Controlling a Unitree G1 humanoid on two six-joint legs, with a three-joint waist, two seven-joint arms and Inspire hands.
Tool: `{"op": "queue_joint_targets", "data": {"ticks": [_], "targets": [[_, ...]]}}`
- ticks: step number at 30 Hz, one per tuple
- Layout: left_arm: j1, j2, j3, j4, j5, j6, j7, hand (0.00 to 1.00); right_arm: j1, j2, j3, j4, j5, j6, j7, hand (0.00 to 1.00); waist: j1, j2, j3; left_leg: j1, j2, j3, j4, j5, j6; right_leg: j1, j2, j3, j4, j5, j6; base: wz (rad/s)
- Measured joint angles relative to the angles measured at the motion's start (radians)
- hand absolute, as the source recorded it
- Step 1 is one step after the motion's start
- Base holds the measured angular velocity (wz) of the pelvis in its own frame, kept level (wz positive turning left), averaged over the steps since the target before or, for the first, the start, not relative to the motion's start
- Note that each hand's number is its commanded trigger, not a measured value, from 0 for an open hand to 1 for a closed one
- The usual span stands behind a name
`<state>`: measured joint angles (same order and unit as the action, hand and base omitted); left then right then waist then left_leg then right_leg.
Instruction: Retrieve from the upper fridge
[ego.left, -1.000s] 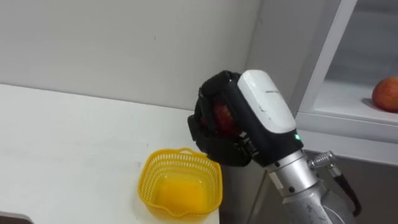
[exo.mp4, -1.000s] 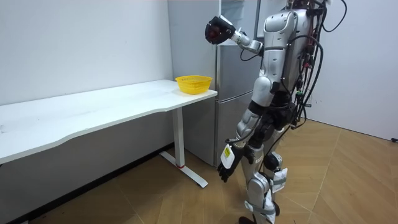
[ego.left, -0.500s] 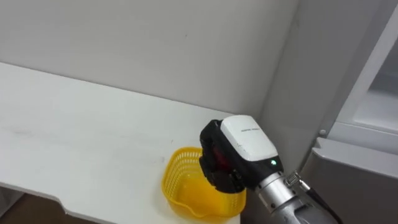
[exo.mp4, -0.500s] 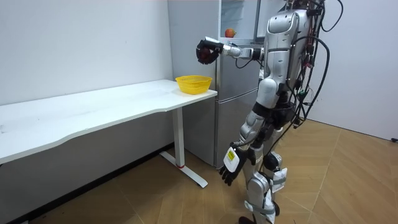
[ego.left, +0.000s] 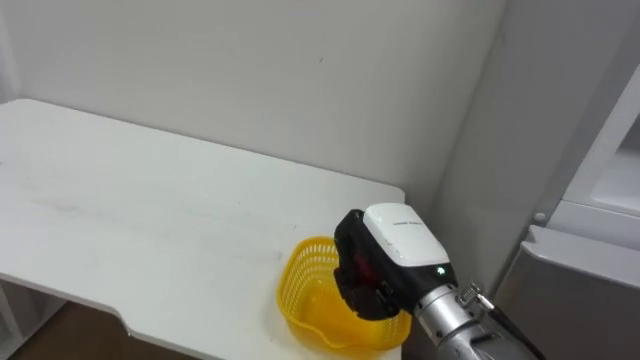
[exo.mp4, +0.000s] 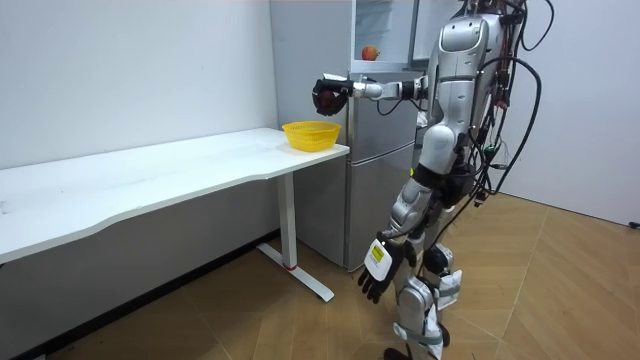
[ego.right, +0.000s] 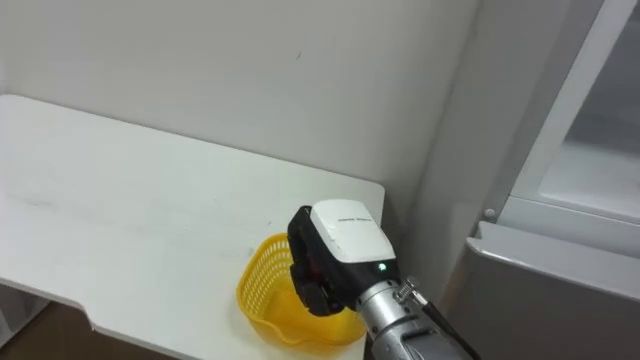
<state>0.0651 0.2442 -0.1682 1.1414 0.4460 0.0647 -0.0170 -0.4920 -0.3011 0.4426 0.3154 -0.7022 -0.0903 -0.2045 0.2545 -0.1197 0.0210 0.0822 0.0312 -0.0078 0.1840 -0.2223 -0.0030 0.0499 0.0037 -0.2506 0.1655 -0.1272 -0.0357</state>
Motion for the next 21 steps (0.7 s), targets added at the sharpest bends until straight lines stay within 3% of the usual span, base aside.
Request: {"op": "queue_joint_targets", "data": {"ticks": [5, 9, 21], "targets": [[-0.001, 0.0, -0.005, 0.0, 0.0, 0.001, 0.003, 0.0, -0.003, 0.002, 0.0, 0.008, 0.004, 0.005, 0.0, 1.0, -0.001, -0.001, -0.0006, -0.003, -0.003, -0.006, -0.006, 0.001, 0.001, -0.001, -0.002, -0.003, 0.001, 0.0, 0.0, 0.02], [-0.001, -0.003, -0.014, -0.004, 0.0, 0.001, 0.004, 0.0, -0.035, 0.026, 0.0, 0.087, 0.009, 0.006, 0.0, 1.0, 0.0, -0.005, -0.0032, -0.006, -0.003, -0.009, -0.004, 0.001, 0.001, -0.003, -0.001, -0.005, 0.0, 0.0, 0.0, 0.01], [-0.025, -0.004, -0.024, -0.006, -0.001, 0.001, -0.008, 0.0, -0.041, 0.027, 0.004, 0.145, 0.086, 0.006, -0.002, 1.0, 0.001, -0.009, -0.0062, -0.03, -0.005, -0.017, 0.012, 0.002, 0.002, -0.019, -0.004, -0.01, 0.0, 0.0, 0.0, 0.02]]}}
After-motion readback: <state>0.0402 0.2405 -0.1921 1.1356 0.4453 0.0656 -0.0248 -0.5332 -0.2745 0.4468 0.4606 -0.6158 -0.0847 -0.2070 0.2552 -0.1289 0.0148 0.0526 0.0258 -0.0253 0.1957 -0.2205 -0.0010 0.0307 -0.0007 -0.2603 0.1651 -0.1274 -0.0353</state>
